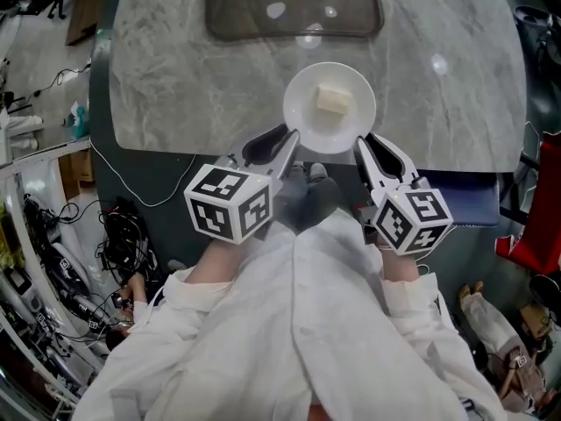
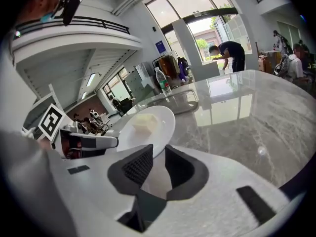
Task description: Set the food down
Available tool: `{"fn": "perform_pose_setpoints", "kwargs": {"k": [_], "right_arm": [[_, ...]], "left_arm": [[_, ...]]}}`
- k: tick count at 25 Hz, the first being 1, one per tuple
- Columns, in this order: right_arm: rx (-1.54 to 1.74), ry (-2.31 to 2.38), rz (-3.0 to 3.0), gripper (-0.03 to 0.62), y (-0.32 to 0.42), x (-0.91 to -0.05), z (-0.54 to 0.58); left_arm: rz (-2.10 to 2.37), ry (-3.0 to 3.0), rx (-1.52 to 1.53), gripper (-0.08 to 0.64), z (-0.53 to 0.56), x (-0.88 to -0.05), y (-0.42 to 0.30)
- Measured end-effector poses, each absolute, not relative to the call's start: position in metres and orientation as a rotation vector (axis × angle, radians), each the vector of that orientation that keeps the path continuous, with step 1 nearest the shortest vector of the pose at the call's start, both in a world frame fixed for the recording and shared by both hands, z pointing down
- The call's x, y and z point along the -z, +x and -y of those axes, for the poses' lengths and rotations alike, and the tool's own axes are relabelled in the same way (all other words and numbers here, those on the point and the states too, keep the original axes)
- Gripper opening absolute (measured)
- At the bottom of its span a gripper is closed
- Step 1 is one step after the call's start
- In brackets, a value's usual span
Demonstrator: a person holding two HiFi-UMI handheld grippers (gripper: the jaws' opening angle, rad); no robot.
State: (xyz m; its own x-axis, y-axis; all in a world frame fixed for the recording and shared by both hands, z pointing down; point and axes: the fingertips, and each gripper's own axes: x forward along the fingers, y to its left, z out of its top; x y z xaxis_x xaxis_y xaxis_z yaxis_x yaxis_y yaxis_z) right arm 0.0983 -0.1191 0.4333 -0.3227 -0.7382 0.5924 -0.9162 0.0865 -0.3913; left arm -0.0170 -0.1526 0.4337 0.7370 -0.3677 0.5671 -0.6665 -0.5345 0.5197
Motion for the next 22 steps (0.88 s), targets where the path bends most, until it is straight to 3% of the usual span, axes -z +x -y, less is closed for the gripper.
{"fn": "perform_pose_setpoints", "kwargs": {"k": [22], "right_arm": [[-1.016,1.632,2.203,0.069,0.102,-0.418,0.193]], "left_arm": [[0.852,2.191,-0.434,0.083,0.221,-0.419,-0.015]]}}
